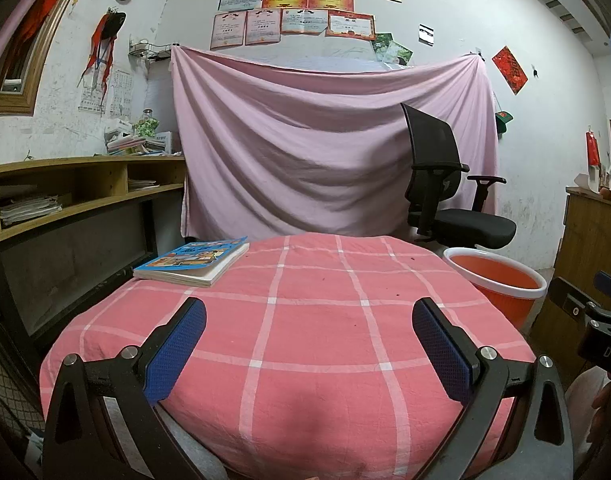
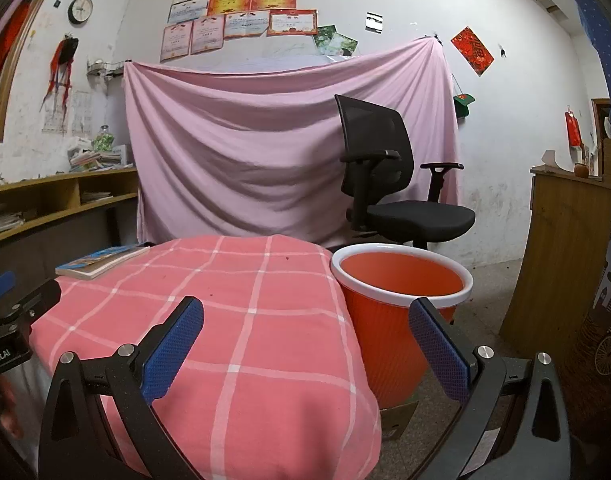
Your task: Collect trash
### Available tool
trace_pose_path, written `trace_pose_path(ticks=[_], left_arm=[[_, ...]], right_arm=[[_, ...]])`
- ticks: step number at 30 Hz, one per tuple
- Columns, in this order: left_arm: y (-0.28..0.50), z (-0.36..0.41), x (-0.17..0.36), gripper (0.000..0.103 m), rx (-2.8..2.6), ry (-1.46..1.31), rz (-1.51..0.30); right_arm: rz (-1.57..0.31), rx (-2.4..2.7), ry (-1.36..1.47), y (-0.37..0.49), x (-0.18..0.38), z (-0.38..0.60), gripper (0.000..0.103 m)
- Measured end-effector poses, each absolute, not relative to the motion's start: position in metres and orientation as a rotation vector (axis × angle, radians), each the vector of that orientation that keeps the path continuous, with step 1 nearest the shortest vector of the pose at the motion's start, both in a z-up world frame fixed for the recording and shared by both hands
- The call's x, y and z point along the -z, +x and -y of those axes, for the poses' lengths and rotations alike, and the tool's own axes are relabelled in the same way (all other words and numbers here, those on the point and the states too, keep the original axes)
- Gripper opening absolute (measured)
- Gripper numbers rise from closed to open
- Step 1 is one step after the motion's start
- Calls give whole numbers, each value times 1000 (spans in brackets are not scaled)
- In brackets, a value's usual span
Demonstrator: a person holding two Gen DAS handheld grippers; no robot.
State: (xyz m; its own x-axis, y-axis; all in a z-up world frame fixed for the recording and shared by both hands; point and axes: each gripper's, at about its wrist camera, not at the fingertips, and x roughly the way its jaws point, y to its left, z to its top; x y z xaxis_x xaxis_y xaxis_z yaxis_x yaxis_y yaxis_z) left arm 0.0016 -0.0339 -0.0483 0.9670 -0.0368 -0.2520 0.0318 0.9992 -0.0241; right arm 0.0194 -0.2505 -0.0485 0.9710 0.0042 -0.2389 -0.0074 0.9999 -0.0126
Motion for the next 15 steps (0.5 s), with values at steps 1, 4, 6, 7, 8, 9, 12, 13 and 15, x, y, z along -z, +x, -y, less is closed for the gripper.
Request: trace_pose_path(ticks=[1,4,6,7,8,9,12,13,15], left_arm=[[2,34,48,101,34,-20,-256],[2,34,48,101,35,-20,-256],[2,34,48,101,35,-19,-255],[2,33,48,101,35,-19,-256],[2,34,48,101,35,-19,-256],[2,33,48,101,35,-19,-256],[2,33,48,101,35,-19,-256],[2,33,48,101,35,-19,-256],[2,33,48,101,32,-17,-258]], right_arm=[[-241,-6,-12,19,49,250,103],[-240,-7,-13,19,49,250,103],[-242,-6,-13,19,49,250,103],[-241,-6,-13,19,48,251,103],[-241,-6,-13,19,48,251,103],[-242,-6,-12,19,48,250,103],[-242,-6,-12,19,48,250,103],[-242,-6,-12,19,48,250,103],[-242,-6,-12,19,48,250,103]])
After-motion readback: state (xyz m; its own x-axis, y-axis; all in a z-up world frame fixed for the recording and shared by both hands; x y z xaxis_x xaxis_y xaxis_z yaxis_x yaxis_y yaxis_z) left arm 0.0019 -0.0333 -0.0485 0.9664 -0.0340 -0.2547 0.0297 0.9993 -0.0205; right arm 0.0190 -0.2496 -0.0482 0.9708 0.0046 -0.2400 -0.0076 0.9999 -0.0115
